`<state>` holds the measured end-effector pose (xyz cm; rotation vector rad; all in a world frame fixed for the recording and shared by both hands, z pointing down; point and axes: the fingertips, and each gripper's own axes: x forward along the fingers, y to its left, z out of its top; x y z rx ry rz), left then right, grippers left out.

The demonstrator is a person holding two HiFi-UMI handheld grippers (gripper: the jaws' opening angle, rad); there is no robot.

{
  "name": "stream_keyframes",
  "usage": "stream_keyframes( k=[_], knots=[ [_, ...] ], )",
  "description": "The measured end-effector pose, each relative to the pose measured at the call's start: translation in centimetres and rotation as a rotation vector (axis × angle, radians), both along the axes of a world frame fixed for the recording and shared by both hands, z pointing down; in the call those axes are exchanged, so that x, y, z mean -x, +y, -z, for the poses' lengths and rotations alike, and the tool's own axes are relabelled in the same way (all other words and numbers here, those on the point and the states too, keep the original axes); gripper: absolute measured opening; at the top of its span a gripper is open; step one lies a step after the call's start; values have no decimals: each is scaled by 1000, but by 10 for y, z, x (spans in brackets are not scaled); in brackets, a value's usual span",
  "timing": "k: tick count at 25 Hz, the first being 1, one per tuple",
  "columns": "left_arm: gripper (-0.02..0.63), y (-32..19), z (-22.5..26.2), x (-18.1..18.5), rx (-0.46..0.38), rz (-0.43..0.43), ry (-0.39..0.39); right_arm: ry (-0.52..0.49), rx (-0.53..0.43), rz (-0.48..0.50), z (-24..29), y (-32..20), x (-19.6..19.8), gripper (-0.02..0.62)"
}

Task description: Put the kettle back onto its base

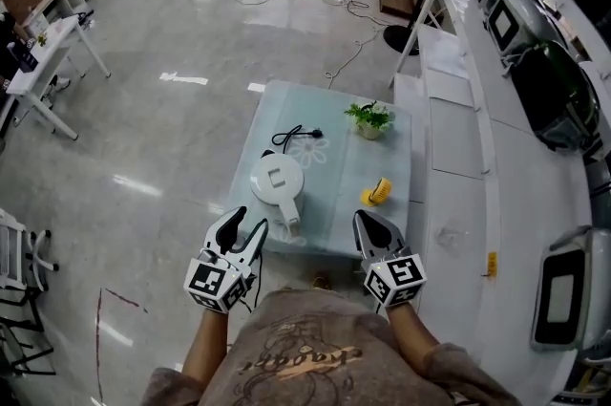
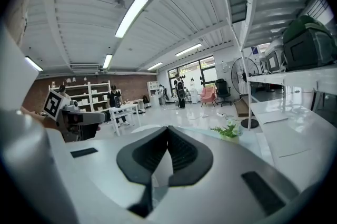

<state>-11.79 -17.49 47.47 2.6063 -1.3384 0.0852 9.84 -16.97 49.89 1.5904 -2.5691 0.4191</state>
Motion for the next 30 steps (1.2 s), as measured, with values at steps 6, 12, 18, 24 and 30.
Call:
stream_keyframes(
  k=[6, 12, 18, 24, 30],
  knots=[
    [157, 2, -3, 9, -29, 36, -22, 11, -32, -13, 6, -3, 1, -8],
    [53, 1, -13, 22, -22, 91, -42, 14, -29, -22, -1, -4, -1, -9],
    [21, -1, -25, 29, 2, 143, -22, 19, -13, -24, -13, -1, -1, -9],
    [21, 1, -39, 26, 32, 152, -24, 23, 10, -30, -20, 2, -5, -9],
    [21, 1, -37, 25, 33, 164, -7, 16, 10, -18, -21, 3, -3, -11]
  ],
)
